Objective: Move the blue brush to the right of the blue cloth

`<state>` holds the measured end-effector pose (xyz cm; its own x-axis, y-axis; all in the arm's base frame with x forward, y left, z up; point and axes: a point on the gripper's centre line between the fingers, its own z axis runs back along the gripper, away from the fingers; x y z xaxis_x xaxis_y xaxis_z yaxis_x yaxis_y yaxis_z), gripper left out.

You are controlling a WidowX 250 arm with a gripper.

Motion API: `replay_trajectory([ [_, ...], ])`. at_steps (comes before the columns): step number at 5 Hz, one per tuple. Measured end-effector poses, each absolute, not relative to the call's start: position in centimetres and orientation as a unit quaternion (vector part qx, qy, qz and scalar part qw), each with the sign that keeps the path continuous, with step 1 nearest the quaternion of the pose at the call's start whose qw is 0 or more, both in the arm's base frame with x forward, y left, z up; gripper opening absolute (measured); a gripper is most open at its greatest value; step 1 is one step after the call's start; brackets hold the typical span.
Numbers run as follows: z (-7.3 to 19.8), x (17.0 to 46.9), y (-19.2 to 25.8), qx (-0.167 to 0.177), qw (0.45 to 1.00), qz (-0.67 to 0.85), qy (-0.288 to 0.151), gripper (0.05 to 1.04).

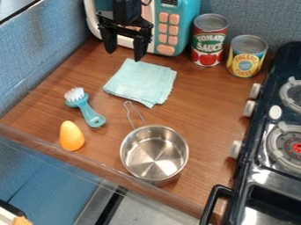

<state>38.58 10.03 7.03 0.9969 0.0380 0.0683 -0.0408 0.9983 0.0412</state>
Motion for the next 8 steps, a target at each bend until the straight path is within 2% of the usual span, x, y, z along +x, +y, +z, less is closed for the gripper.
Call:
replay_trajectory([
  [1,5.2,38.1,9.8,0.014,1.000,0.021,-0.011,1.000],
  [2,4.6,36.0,11.3,0.009,0.999,0.052,-0.003,1.000],
  [4,6.1,32.3,14.6,0.024,0.992,0.117,-0.036,1.000],
  [5,5.8,30.6,15.6,0.006,0.978,0.206,-0.043,1.000],
  [7,4.3,29.0,15.1,0.000,0.925,0.380,-0.022,1.000],
  [8,2.7,28.8,15.2,0.007,0.895,0.446,-0.008,1.000],
])
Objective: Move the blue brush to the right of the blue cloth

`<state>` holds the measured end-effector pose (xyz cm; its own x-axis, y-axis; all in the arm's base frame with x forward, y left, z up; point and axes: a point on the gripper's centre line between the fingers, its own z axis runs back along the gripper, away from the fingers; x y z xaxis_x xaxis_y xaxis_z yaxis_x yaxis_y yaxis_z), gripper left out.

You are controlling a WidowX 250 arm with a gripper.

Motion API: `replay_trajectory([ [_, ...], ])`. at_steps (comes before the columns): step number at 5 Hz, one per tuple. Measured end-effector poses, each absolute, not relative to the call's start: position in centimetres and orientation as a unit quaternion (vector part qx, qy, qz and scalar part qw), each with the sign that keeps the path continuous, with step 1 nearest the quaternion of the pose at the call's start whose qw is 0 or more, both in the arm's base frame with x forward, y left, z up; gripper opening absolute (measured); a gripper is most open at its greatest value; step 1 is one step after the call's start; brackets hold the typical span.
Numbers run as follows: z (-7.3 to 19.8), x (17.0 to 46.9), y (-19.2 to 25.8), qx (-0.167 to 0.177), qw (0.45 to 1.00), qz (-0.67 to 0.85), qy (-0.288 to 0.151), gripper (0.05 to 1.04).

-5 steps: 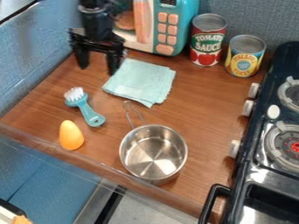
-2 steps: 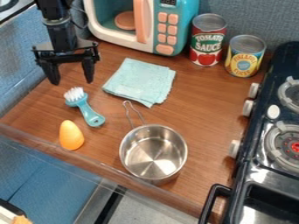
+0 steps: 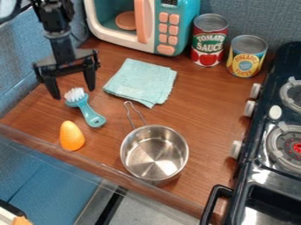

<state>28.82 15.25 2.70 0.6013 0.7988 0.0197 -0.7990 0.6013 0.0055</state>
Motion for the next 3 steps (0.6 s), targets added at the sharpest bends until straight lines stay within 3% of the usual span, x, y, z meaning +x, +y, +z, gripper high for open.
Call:
replay_trajectory([
  [2,-0.5,29.1,15.0,0.031,0.860,0.509,0.008,1.000],
  [3,-0.8,30.0,15.1,0.035,0.859,0.511,0.004,0.940],
])
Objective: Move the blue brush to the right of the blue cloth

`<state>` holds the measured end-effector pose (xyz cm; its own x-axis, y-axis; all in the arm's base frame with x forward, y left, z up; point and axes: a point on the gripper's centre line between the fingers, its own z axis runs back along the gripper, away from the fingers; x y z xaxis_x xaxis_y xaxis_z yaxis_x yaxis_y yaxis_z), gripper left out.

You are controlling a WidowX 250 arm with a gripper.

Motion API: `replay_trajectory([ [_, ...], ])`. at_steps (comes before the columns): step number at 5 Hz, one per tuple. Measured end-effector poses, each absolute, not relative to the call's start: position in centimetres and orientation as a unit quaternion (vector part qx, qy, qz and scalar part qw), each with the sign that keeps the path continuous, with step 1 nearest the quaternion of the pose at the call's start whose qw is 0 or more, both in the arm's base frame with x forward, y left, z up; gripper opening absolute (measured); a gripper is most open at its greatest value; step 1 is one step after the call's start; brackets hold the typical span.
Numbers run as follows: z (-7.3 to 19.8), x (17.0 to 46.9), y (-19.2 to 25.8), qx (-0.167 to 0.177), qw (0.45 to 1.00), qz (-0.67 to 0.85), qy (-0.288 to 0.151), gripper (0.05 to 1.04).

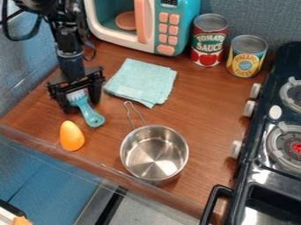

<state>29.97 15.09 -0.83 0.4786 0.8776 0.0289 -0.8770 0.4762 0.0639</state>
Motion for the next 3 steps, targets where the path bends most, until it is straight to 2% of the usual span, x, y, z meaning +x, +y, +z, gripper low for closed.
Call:
replay_trajectory([
  [1,-0.88,30.27,15.08,0.033,0.861,0.507,-0.004,0.786],
  [3,-0.58,30.06,14.81,0.024,0.879,0.476,-0.015,0.785],
])
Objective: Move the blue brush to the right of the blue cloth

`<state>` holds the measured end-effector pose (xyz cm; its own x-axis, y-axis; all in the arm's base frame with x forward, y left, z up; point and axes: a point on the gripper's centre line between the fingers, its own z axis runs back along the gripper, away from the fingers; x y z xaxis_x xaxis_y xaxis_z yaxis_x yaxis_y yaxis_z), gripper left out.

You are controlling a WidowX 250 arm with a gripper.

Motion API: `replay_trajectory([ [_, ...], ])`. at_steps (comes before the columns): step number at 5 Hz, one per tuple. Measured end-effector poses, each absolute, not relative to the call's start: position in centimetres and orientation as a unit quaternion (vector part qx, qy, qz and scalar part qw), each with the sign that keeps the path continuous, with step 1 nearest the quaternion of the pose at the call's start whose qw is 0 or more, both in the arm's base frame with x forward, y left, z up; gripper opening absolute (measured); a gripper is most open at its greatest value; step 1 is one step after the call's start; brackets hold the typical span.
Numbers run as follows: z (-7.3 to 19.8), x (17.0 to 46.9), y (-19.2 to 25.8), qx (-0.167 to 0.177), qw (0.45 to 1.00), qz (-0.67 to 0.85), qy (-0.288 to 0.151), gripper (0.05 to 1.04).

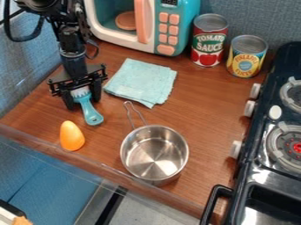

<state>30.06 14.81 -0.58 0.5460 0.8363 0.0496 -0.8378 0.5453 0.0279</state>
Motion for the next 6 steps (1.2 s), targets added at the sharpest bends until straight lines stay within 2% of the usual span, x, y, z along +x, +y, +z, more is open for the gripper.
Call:
replay_trajectory([
  [1,2.4,31.1,14.7,0.015,0.904,0.423,-0.051,0.785],
  [2,5.2,33.7,12.4,0.010,0.940,0.331,-0.085,0.785],
  [3,6.0,35.8,8.4,0.015,0.964,0.247,-0.096,0.784],
  [5,4.3,39.4,-0.4,0.031,0.984,0.154,-0.084,0.784],
  [6,2.2,40.3,-3.2,0.022,0.988,0.145,-0.057,0.784],
])
